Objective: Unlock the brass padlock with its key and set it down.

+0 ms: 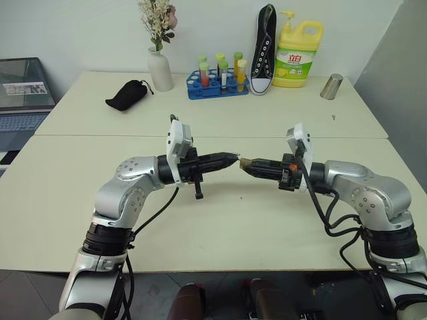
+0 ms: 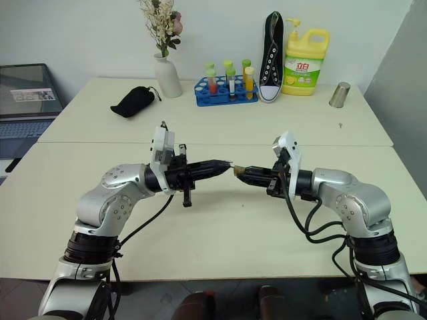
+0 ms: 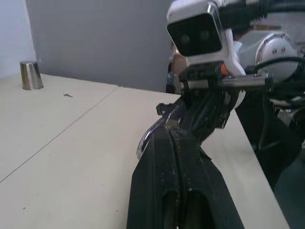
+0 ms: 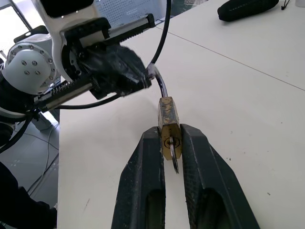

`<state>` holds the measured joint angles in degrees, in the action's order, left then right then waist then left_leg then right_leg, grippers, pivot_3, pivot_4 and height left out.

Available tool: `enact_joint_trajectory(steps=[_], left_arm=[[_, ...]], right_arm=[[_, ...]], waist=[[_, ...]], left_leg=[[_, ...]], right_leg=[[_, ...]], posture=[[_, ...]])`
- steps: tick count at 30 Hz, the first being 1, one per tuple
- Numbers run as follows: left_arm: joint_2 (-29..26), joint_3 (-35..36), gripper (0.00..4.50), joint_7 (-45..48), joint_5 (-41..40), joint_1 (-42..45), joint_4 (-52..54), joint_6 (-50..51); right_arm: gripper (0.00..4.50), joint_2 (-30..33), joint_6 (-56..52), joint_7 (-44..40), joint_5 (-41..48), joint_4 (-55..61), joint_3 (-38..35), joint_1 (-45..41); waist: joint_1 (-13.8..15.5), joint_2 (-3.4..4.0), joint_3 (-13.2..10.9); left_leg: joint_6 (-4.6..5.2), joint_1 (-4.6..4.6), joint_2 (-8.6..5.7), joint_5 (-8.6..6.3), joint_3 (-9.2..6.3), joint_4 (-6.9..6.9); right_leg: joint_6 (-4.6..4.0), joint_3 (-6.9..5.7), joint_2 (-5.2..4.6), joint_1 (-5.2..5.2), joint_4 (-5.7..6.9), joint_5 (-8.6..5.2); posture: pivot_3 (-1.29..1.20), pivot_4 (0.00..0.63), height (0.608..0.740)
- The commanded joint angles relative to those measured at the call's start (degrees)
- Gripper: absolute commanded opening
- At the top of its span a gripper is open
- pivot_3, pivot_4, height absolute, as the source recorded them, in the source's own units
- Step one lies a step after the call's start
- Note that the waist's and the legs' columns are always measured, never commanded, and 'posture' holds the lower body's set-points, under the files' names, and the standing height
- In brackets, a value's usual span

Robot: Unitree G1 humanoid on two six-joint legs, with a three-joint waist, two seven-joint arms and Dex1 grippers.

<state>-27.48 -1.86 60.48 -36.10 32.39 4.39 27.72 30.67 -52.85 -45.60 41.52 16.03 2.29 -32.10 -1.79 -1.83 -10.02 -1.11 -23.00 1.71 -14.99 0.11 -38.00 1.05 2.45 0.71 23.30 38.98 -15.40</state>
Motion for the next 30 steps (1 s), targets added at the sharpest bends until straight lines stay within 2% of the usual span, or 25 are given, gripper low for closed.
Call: enact_joint_trajectory(steps=[1,9,14,18,20,23,26,30], left_arm=[[0.32,1.29,0.0,-0.73,-0.79,1.58,2.09,0.05],[-0.1,0.44,0.0,-0.24,1.49,1.0,1.85,-1.75],[-1.27,0.17,0.0,-0.56,6.65,1.13,0.72,-7.22],[-4.5,-0.99,0.0,2.57,18.74,1.03,-5.82,-29.26],[-6.22,-1.9,0.0,5.21,22.06,0.51,-9.23,-37.69],[-8.6,-3.51,0.59,10.21,23.9,-0.79,-12.78,-46.27],[-11.28,-4.89,1.55,15.18,24.3,-2.13,-15.09,-53.02],[-11.88,-5.5,2.86,17.23,22.65,-4.05,-13.96,-54.6]], right_arm=[[0.15,0.4,1.07,-0.69,0.23,1.68,-0.49,-0.18],[0.15,0.39,0.82,-0.55,0.43,2.11,-0.73,0.09],[0.15,0.22,-0.12,0.17,0.86,2.06,-1.04,0.24],[0.15,-0.17,-5.2,2.95,3.58,1.72,-2.87,1.02],[0.15,-0.1,-7.99,3.92,5.08,2.19,-3.33,2.04],[0.15,-1.07,-11.23,6.36,7.1,2.97,-4.06,3.08],[0.15,-3.39,-15.02,10.43,9.28,3.47,-4.79,4.21],[0.15,-9.4,-20.31,18.94,9.52,1.54,-5.75,5.31]], waist=[[0.02,0.0,0.0],[0.02,0.0,0.0],[0.02,0.0,0.0],[0.03,0.0,0.0],[0.1,0.01,0.0],[0.06,0.02,-0.01],[0.04,0.04,-0.02],[0.04,0.06,-0.04]], left_leg=[[0.0,0.0,0.0,0.0,-0.01,0.0],[0.0,0.0,-0.01,0.0,0.01,0.0],[0.0,0.0,-0.01,0.0,0.02,0.0],[0.0,0.01,-0.01,0.0,0.02,0.02],[0.0,0.01,-0.01,0.0,0.03,0.03],[0.0,0.0,-0.01,0.0,0.07,0.05],[0.0,-0.01,0.02,0.0,0.11,0.05],[0.0,-0.03,0.06,0.0,0.04,0.05]], right_leg=[[0.02,0.0,0.0,0.0,0.0,-0.01],[-0.05,0.02,0.0,0.0,-0.01,0.03],[-0.07,0.03,0.0,0.0,-0.01,0.04],[-0.22,0.04,0.0,0.0,-0.01,0.12],[-0.24,0.04,0.0,0.0,-0.03,0.12],[-0.24,0.04,-0.03,0.01,-0.05,0.11],[-0.24,0.05,-0.03,0.04,-0.05,0.11],[-0.24,0.05,-0.02,0.04,-0.03,0.11]], posture=[[0.0,0.15,0.74],[0.0,0.15,0.74],[0.0,0.15,0.74],[0.0,0.15,0.74],[0.0,0.15,0.74],[0.0,0.15,0.74],[0.0,0.15,0.74],[0.0,0.15,0.74]])
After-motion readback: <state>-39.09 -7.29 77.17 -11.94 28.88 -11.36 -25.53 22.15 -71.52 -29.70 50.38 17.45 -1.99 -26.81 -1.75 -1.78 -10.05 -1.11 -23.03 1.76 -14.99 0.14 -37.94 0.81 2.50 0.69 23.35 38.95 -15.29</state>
